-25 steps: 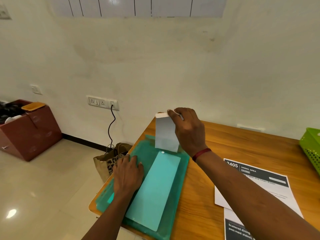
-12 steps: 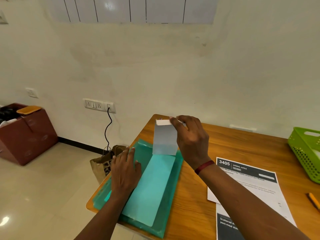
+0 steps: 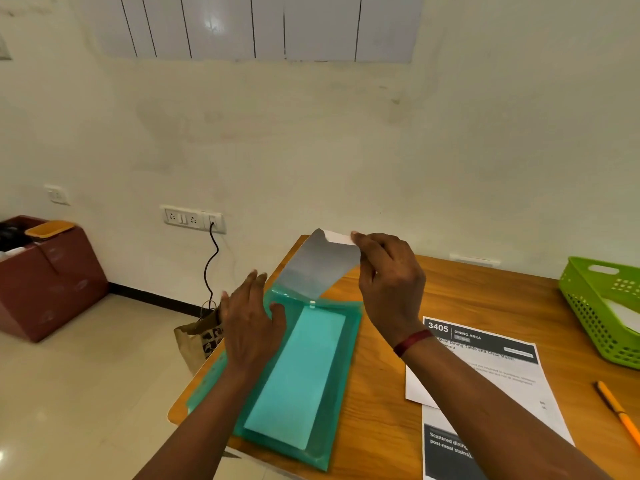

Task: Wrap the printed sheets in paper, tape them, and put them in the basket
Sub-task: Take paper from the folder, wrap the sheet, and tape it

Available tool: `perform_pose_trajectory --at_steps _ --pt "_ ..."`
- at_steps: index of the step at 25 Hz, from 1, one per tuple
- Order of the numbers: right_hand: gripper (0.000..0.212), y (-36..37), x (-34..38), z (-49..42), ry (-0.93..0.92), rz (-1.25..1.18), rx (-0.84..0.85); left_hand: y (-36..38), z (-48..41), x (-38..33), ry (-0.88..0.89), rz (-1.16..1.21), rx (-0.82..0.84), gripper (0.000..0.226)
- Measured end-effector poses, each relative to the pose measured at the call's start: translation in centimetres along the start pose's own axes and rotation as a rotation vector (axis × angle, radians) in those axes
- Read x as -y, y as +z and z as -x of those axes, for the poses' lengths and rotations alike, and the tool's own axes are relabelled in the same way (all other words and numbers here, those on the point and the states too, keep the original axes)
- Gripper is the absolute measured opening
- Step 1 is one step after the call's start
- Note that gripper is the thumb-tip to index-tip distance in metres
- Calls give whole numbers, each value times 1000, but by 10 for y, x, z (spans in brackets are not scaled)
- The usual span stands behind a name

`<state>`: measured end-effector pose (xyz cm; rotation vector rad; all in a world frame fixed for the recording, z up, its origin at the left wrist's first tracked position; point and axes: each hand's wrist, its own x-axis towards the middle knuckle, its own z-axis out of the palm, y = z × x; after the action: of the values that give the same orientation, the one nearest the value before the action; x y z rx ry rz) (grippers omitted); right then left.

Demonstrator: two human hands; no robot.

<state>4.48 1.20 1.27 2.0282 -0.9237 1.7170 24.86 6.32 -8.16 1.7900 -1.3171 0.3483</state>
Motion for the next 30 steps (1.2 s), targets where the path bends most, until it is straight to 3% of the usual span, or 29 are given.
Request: perform_pose_trajectory --at_steps 7,17,23,30 --pt "16 -25 -11 26 372 -245 -14 13 21 -37 209 61 127 89" --pt "16 -96 -63 119 1242 -627 91 46 78 -101 443 -16 252 106" --pt "16 -137 -87 151 1406 -701 77 68 106 -142 610 -47 403 109" --pt "21 -139 -91 163 1360 -686 171 76 114 -142 525 51 340 106"
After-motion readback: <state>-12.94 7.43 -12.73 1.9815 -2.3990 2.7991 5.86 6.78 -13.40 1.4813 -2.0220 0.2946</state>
